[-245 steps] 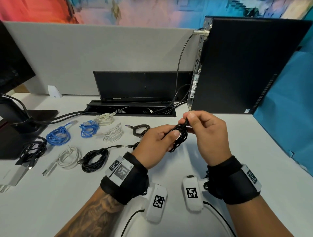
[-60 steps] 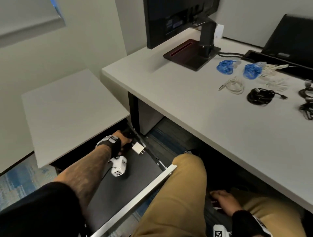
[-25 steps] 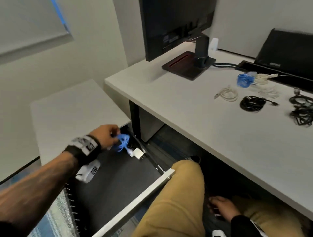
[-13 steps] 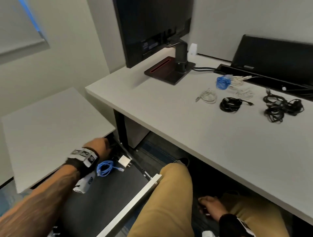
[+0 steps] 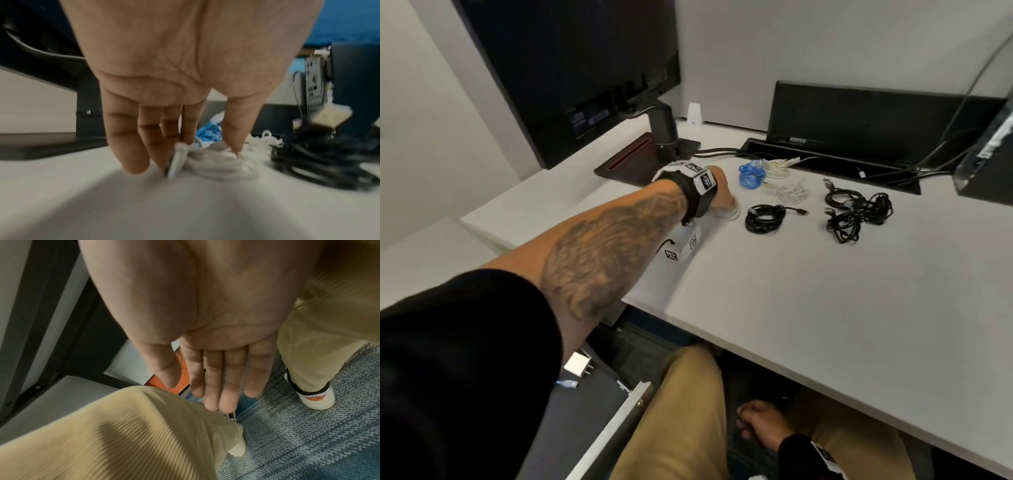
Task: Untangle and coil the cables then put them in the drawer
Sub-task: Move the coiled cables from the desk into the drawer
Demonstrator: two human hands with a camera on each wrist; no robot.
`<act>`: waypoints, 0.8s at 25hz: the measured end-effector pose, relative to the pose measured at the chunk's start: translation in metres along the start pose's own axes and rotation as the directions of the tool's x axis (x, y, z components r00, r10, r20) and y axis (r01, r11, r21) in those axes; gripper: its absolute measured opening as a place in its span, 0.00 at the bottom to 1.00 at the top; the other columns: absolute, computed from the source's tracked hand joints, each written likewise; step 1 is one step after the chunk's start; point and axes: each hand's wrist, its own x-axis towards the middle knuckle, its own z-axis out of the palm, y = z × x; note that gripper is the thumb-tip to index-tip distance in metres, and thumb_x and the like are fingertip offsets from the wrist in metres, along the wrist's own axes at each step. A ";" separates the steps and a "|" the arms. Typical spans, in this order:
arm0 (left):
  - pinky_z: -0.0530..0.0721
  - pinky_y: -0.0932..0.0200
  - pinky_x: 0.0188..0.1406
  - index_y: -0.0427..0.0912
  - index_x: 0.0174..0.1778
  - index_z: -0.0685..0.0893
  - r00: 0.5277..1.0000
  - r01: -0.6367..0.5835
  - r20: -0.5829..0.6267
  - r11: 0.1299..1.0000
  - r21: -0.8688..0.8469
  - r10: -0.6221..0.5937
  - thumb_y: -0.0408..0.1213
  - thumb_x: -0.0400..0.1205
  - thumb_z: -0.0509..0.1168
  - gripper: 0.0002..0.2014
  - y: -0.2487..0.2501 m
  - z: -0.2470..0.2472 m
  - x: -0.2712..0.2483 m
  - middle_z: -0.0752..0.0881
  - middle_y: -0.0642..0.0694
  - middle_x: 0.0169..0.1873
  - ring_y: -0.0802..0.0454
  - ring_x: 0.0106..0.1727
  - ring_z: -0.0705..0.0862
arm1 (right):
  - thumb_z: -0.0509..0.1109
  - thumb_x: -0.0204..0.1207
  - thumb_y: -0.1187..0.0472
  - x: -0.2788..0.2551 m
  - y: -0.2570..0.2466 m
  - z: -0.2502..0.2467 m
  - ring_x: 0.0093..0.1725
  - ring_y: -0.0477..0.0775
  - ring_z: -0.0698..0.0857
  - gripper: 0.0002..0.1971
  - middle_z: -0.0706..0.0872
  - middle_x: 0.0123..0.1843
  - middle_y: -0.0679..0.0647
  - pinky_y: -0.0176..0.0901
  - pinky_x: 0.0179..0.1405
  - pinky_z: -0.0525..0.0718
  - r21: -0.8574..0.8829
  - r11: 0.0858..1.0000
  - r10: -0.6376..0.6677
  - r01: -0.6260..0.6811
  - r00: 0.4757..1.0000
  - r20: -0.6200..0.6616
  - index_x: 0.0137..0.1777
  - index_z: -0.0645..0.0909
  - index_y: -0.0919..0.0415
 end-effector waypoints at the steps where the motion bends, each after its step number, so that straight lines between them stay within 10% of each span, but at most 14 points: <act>1: 0.86 0.54 0.47 0.41 0.37 0.83 1.000 0.020 0.005 0.999 0.042 -0.020 0.61 0.73 0.68 0.23 0.001 0.006 0.006 0.85 0.44 0.33 0.42 0.39 0.86 | 0.68 0.84 0.66 0.000 0.000 0.000 0.30 0.50 0.81 0.10 0.85 0.30 0.53 0.38 0.32 0.81 -0.005 1.000 -0.008 0.008 1.000 0.007 0.39 0.82 0.61; 6: 0.90 0.51 0.46 0.37 0.49 0.87 0.992 0.099 -0.073 0.990 -0.095 -0.107 0.41 0.76 0.69 0.12 -0.035 0.009 0.004 0.90 0.39 0.47 0.40 0.43 0.89 | 0.68 0.84 0.66 -0.006 -0.001 -0.002 0.28 0.49 0.81 0.11 0.85 0.29 0.53 0.35 0.27 0.79 -0.008 1.000 -0.004 0.004 1.000 -0.004 0.39 0.83 0.61; 10: 0.92 0.43 0.44 0.35 0.43 0.87 0.981 0.173 -0.010 0.886 -0.430 -0.196 0.56 0.76 0.71 0.22 -0.071 0.018 -0.021 0.92 0.39 0.39 0.38 0.40 0.92 | 0.68 0.84 0.68 -0.018 -0.008 0.008 0.19 0.46 0.78 0.12 0.83 0.29 0.57 0.31 0.17 0.73 -0.051 0.999 0.001 -0.003 0.999 -0.040 0.38 0.82 0.62; 16: 0.84 0.57 0.38 0.39 0.30 0.81 0.994 -0.052 -0.097 0.997 -0.061 0.046 0.54 0.75 0.71 0.20 -0.034 0.002 -0.048 0.87 0.44 0.32 0.43 0.37 0.88 | 0.70 0.84 0.62 -0.027 -0.020 0.010 0.28 0.49 0.83 0.09 0.88 0.35 0.56 0.32 0.23 0.76 -0.130 0.992 -0.015 0.008 0.998 -0.053 0.41 0.85 0.58; 20: 0.92 0.50 0.35 0.38 0.44 0.84 0.995 -0.006 -0.091 0.840 -0.542 -0.051 0.37 0.79 0.71 0.06 -0.087 -0.011 -0.095 0.89 0.42 0.40 0.46 0.39 0.89 | 0.68 0.85 0.65 -0.030 -0.019 0.011 0.31 0.53 0.81 0.08 0.86 0.42 0.62 0.33 0.23 0.75 -0.122 0.992 -0.006 0.001 0.999 -0.043 0.45 0.85 0.63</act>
